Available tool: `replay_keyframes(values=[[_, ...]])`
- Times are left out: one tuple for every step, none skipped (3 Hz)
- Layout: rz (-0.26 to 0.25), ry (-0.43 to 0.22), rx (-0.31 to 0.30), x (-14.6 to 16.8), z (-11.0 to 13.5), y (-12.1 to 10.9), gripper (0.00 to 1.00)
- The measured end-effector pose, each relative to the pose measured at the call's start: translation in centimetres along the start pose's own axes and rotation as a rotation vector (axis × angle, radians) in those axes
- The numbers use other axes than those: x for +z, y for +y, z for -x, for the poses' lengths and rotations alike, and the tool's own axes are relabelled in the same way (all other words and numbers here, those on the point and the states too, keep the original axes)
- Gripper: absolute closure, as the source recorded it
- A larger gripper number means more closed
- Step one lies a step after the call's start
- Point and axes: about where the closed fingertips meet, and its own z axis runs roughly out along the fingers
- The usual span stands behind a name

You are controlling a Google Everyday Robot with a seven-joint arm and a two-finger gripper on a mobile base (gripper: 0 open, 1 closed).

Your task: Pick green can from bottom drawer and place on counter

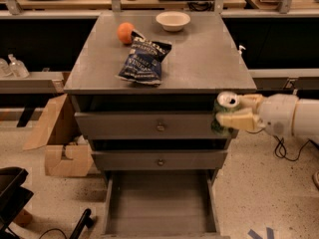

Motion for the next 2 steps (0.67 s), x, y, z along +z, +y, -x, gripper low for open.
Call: replay_keyframes(values=[[-0.077, -0.01, 0.023, -0.8, 5.9, -3.9, 1.0], [-0.117, -0.035, 0.071, 0.4, 9.3, -8.9, 1.0]])
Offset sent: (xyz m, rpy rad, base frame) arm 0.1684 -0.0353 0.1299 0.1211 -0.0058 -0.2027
